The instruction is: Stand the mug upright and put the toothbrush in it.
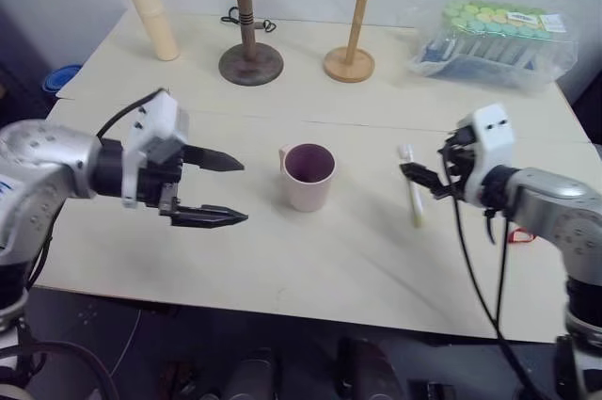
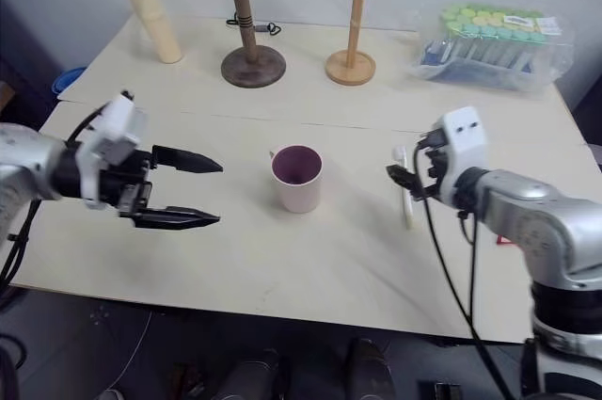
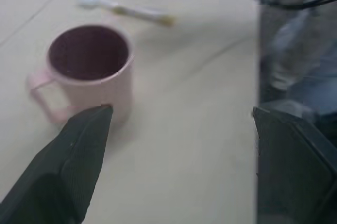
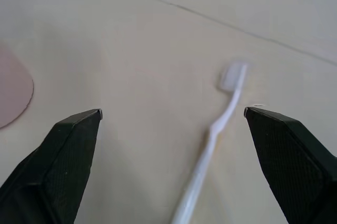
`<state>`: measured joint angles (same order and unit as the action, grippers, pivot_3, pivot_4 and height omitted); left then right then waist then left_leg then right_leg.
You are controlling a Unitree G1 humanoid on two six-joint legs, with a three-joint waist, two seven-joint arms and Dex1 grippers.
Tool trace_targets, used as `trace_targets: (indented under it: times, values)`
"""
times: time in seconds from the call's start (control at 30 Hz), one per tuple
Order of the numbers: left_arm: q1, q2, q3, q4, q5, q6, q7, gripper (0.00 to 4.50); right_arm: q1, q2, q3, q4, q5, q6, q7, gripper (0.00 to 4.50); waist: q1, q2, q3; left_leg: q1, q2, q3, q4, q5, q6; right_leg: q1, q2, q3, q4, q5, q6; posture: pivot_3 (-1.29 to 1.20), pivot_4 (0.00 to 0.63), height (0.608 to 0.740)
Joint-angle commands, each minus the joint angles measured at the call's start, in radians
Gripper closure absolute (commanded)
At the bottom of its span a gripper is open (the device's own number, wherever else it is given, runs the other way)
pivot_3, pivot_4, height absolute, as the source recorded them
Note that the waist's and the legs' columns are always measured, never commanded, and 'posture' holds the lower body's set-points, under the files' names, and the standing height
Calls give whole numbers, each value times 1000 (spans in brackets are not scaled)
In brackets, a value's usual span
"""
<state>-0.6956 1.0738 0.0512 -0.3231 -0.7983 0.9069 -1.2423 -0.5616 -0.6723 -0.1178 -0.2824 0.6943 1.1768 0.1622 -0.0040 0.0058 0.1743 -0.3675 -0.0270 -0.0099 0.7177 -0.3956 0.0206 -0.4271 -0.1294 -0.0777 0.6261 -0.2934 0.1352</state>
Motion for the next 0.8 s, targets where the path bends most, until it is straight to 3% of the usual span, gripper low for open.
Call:
trace_targets:
  times: [0.03, 0.3, 0.33, 0.47, 0.77, 0.8]
  values:
    - [-115, -2, -22, 45, -36, 35, -59, 13, -49, 53, 46, 119, -111, -52, -34, 0, -1, 0, 0, 0, -4, 0, 0, 0, 0, 0, 0, 0, 0, 0, 0, 0, 150, 740]
    - [-162, -25, -77, 79, 30, -10, -88, 13, -89, 139, 111, 407, -282, -213, 14, 0, -27, 0, 0, 0, -5, -2, -2, 0, 0, 0, 0, 0, 1, 0, 0, 0, 150, 740]
    - [-159, -27, -75, 79, 31, -10, -88, 3, -85, 145, 112, 409, -287, -216, 22, 174, -28, 0, 0, 0, -5, -2, -2, 0, 1, 0, 0, 0, 1, 0, 0, 0, 150, 740]
    - [-145, -34, -69, 74, 30, -10, -80, 0, -68, 170, 102, 370, -298, -205, 38, 1190, -29, 0, 0, 1, -4, -2, -1, 0, 0, 0, 1, 0, 1, 0, 0, 0, 150, 740]
    - [-142, -56, -64, 91, 50, -30, -60, 0, -50, 197, 96, 307, -323, -175, 56, 4293, -26, 0, 0, 0, -4, -4, 0, 0, 1, 0, 0, 1, 2, 0, 0, 0, 150, 740]
    - [-142, -58, -62, 91, 52, -31, -57, 0, -50, 198, 96, 306, -328, -175, 58, 4340, -26, 0, 0, 0, -4, -4, 0, 0, 1, 0, 0, 1, 2, 0, 0, 0, 150, 740]
